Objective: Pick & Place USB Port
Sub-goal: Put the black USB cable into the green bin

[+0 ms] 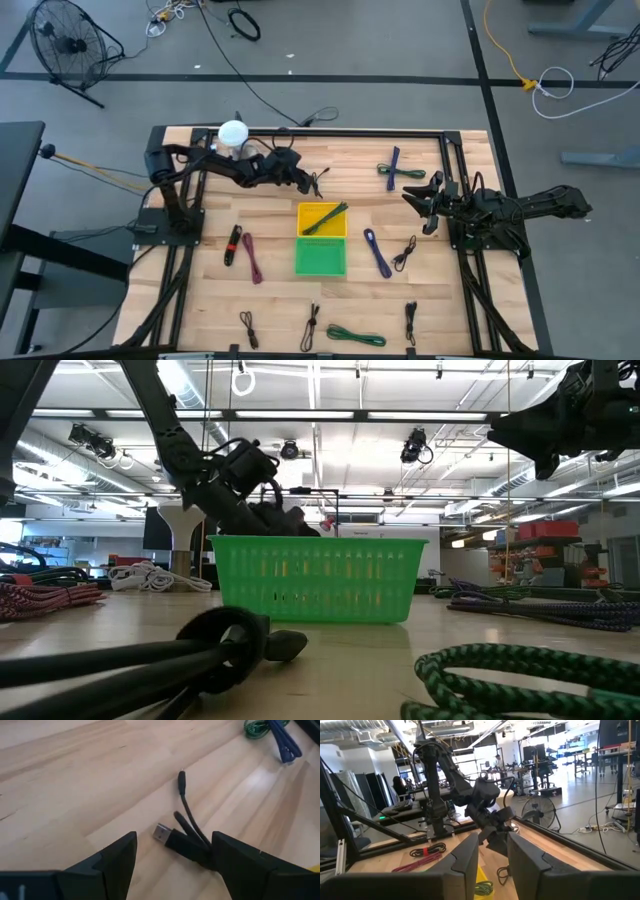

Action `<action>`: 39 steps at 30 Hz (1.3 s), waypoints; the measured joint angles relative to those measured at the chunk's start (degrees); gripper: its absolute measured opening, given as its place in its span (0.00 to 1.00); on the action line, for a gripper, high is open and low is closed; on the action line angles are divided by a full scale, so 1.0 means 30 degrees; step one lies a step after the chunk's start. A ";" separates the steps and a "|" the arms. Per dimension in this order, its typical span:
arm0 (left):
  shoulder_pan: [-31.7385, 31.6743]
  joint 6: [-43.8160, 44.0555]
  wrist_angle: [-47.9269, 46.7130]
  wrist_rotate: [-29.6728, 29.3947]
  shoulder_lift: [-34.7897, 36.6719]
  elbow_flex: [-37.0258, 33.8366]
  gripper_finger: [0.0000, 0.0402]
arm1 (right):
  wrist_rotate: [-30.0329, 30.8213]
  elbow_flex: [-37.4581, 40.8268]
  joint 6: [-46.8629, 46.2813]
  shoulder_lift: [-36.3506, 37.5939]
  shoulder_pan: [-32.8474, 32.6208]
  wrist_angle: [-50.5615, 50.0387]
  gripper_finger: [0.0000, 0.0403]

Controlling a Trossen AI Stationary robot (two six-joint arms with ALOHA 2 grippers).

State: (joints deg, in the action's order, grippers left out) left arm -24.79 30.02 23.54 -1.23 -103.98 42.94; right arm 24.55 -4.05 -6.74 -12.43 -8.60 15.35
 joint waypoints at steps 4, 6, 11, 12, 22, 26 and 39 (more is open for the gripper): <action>0.0026 0.0314 0.0462 0.0051 -0.0450 -0.0005 0.66 | 0.0004 0.0000 0.0000 0.0000 0.0000 0.0000 0.26; 0.0111 0.0336 0.1349 0.0303 -0.0689 -0.0011 0.66 | -0.0004 0.0000 0.0000 0.0000 0.0000 0.0000 0.26; 0.0231 0.0323 0.2356 0.0471 -0.0992 0.0204 0.65 | 0.0003 0.0000 0.0000 0.0000 0.0000 0.0000 0.26; 0.0231 0.0289 0.2291 0.0411 -0.0992 0.0307 0.65 | 0.0003 0.0000 0.0000 0.0000 0.0000 0.0000 0.26; 0.0227 0.0074 0.1768 0.0321 -0.0992 0.0393 0.49 | -0.0004 0.0000 0.0000 0.0000 -0.0003 0.0000 0.26; 0.0252 0.0130 0.1672 0.0349 -0.0992 0.0393 0.43 | -0.0004 0.0000 0.0000 0.0000 -0.0007 0.0000 0.26; 0.0625 -0.0669 0.1217 -0.0037 -0.0992 0.0393 0.38 | -0.0004 0.0000 -0.0007 0.0000 -0.0001 0.0000 0.26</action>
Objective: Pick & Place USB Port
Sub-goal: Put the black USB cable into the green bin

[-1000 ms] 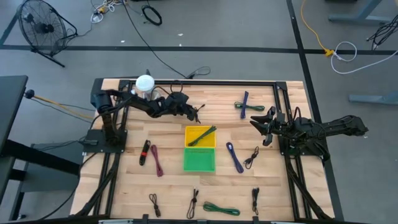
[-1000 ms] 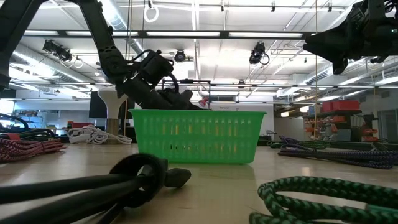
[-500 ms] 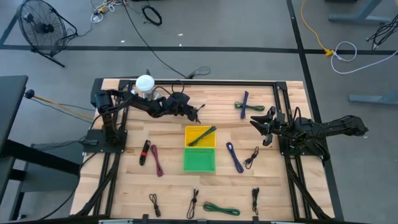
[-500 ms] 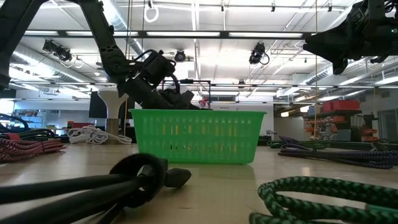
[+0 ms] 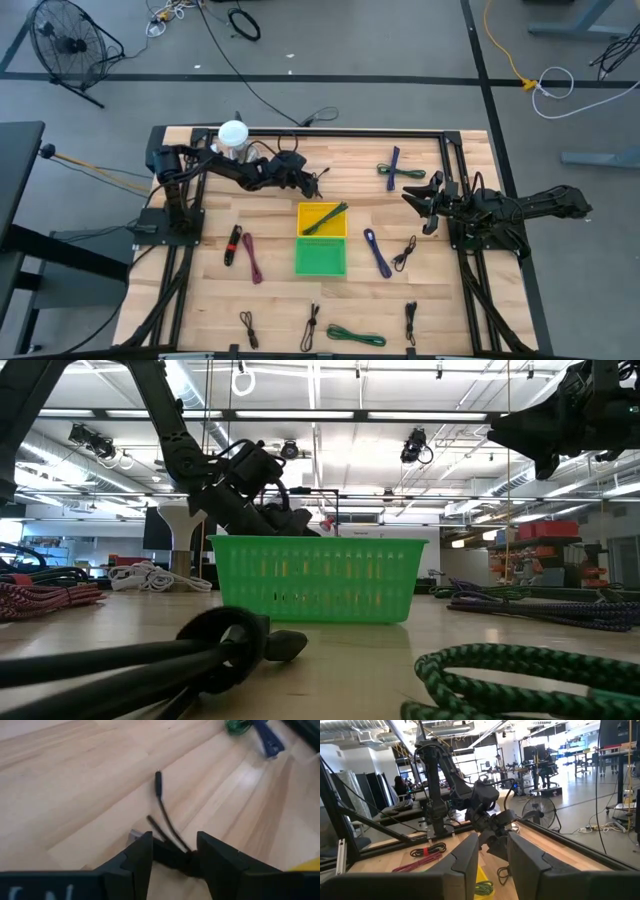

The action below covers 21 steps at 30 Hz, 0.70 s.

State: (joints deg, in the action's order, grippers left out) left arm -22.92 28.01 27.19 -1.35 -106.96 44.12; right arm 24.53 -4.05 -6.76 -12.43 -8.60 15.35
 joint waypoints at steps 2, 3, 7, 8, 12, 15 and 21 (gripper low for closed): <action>-0.0007 -0.0011 -0.0353 -0.0423 0.0000 -0.0007 0.31 | 0.0000 0.0000 0.0000 0.0000 0.0001 0.0000 0.26; -0.0019 -0.0056 -0.0459 -0.0511 0.0000 -0.0007 0.27 | 0.0000 0.0000 0.0000 0.0000 0.0001 0.0000 0.26; -0.0058 -0.0673 -0.0423 -0.0545 0.0000 -0.0007 0.06 | 0.0000 0.0000 0.0000 0.0000 0.0001 0.0000 0.26; -0.0058 -0.0840 -0.0365 -0.0545 0.0007 -0.0007 0.04 | 0.0000 0.0000 0.0000 0.0000 -0.0002 0.0000 0.26; -0.0058 -0.1051 -0.0134 -0.0361 0.0007 -0.0007 0.02 | -0.0004 0.0000 0.0000 0.0000 0.0001 0.0000 0.26; -0.0058 -0.1217 -0.0026 -0.0254 0.0031 -0.0007 0.01 | -0.0005 0.0000 0.0000 0.0000 -0.0001 -0.0005 0.26; -0.0522 -0.1576 0.0979 0.0952 0.0520 -0.0044 0.01 | -0.0180 0.0000 -0.0270 -0.0040 0.0001 -0.0005 0.26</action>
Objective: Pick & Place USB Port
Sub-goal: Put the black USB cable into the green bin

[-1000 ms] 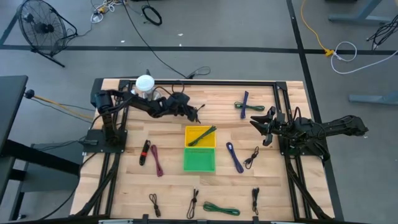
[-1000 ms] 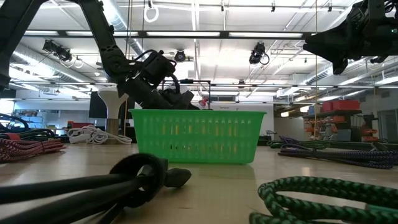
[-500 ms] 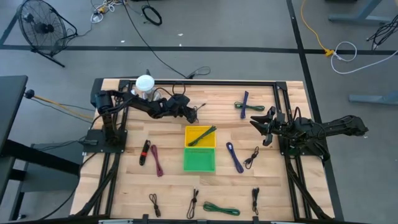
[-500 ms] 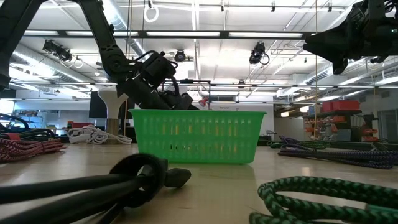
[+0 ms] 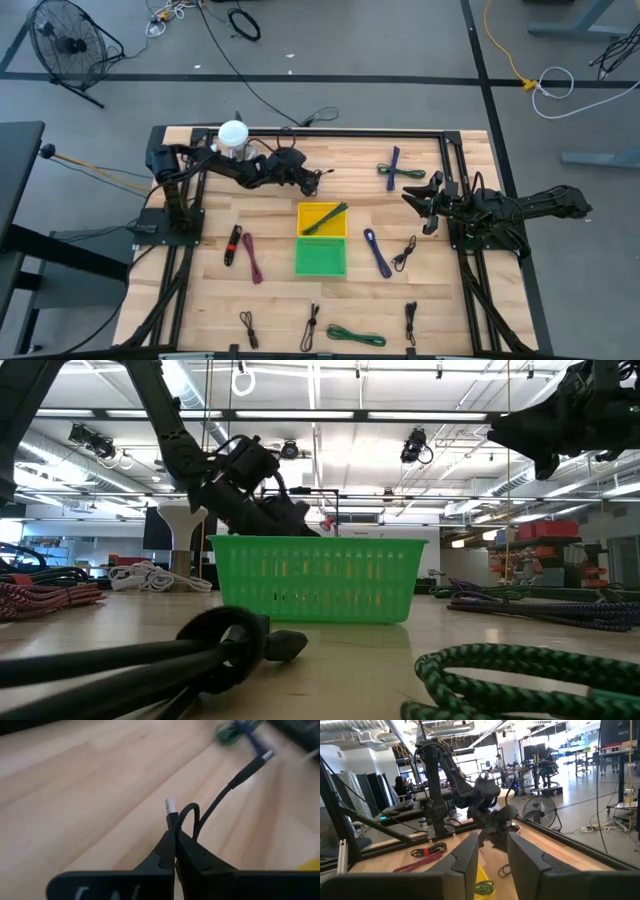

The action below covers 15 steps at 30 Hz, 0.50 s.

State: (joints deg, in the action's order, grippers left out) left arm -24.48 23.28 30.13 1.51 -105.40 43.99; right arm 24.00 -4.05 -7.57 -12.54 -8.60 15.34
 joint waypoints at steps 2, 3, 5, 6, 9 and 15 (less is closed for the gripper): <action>-0.0197 -0.0175 0.0935 0.1026 0.0381 0.0043 0.01 | -0.0733 0.0000 -0.0129 -0.0155 0.0000 0.0193 0.26; -0.0296 -0.0425 0.1174 0.1605 0.0723 0.0029 0.01 | -0.1081 0.0000 -0.0148 -0.0300 0.0000 0.0471 0.26; -0.0426 -0.0934 0.1992 0.2533 0.1306 0.0109 0.01 | -0.1380 0.0000 -0.0067 -0.0786 -0.0007 0.1541 0.26; -0.0528 -0.1081 0.2079 0.2984 0.1710 0.0132 0.01 | -0.1360 0.0000 0.0034 -0.1195 0.0000 0.2024 0.26; -0.0692 -0.1313 0.2269 0.4301 0.2884 0.0650 0.01 | -0.1349 0.0000 0.0269 -0.2533 0.0063 0.3636 0.26; 0.0554 -0.3015 0.2159 0.6780 0.4538 0.2052 0.01 | -0.1742 -0.2236 0.0177 -0.6204 0.0317 0.4007 0.26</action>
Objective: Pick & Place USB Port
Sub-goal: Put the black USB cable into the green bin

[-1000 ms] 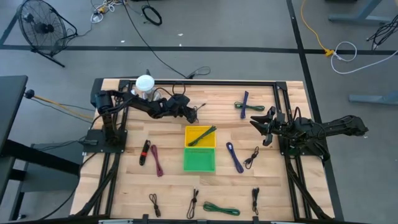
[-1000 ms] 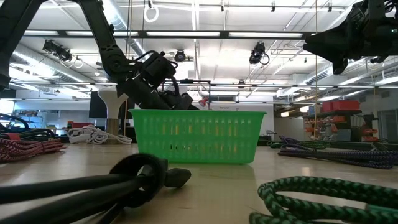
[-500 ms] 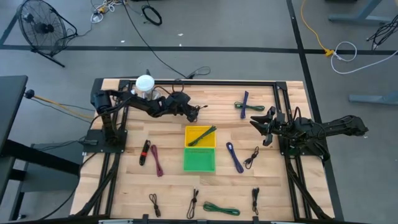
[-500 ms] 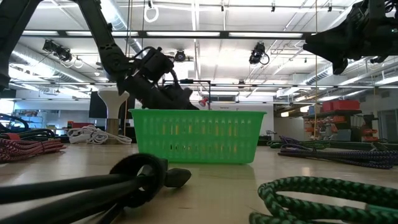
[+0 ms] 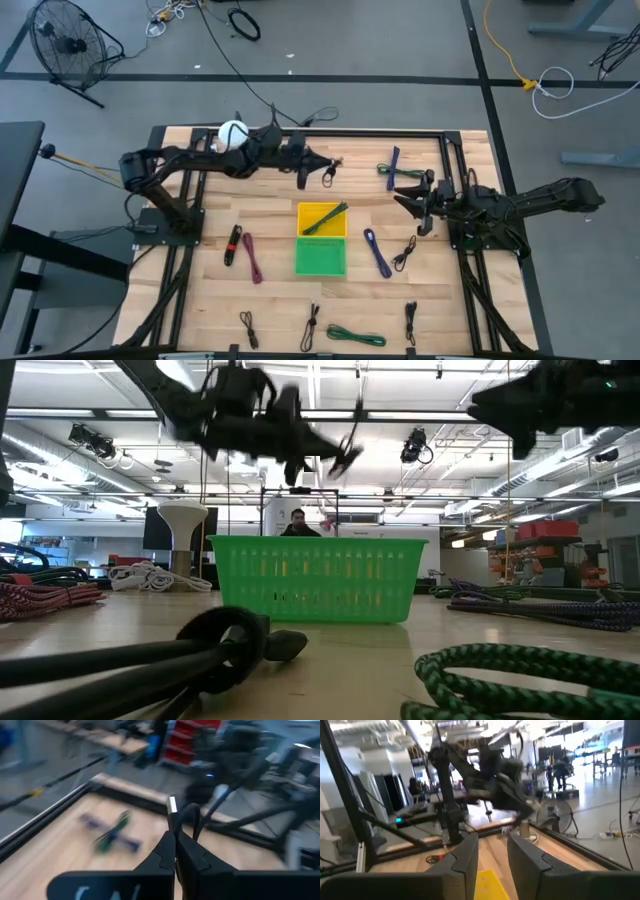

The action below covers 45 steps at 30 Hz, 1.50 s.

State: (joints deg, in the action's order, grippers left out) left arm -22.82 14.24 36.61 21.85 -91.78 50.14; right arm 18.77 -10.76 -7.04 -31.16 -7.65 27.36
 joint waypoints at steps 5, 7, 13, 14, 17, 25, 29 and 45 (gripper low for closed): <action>0.1668 -0.1067 -0.0097 -0.0002 0.0202 0.1233 0.01 | -0.0117 -0.2546 0.0494 -0.3627 0.0173 0.0023 0.26; 0.2326 -0.1544 -0.0347 -0.0067 0.0195 0.1705 0.01 | -0.0110 -0.3266 0.0933 -0.5008 0.0291 -0.0105 0.27; 0.4006 -0.2841 -0.0772 -0.0763 0.0165 0.1984 0.01 | -0.0539 -0.5020 0.1032 -0.7908 0.0596 -0.0014 0.36; 0.4212 -0.3059 -0.0861 -0.1079 0.0165 0.1991 0.01 | -0.0804 -0.5312 0.1021 -0.8277 0.0648 0.0031 0.38; 0.4813 -0.3896 -0.1168 -0.2304 0.0165 0.1991 0.01 | -0.1458 -0.6131 0.1025 -0.9145 0.0794 0.0213 0.45; 0.5353 -0.4501 -0.1182 -0.3458 0.0165 0.1991 0.01 | -0.1619 -0.7184 0.1461 -1.1667 0.0790 0.1567 0.54; 0.5351 -0.4515 -0.1251 -0.3612 0.0165 0.1991 0.01 | -0.1661 -0.7216 0.2000 -1.2597 0.0790 0.3174 0.51; 0.5141 -0.5623 -0.2116 -0.4490 0.0490 0.1991 0.06 | -0.1998 -0.7217 0.2646 -1.2626 0.1005 0.2533 0.05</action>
State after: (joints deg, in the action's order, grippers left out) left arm -7.40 -2.63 30.26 8.38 -90.31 56.12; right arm 12.78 -32.41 0.90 -69.03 -4.63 34.96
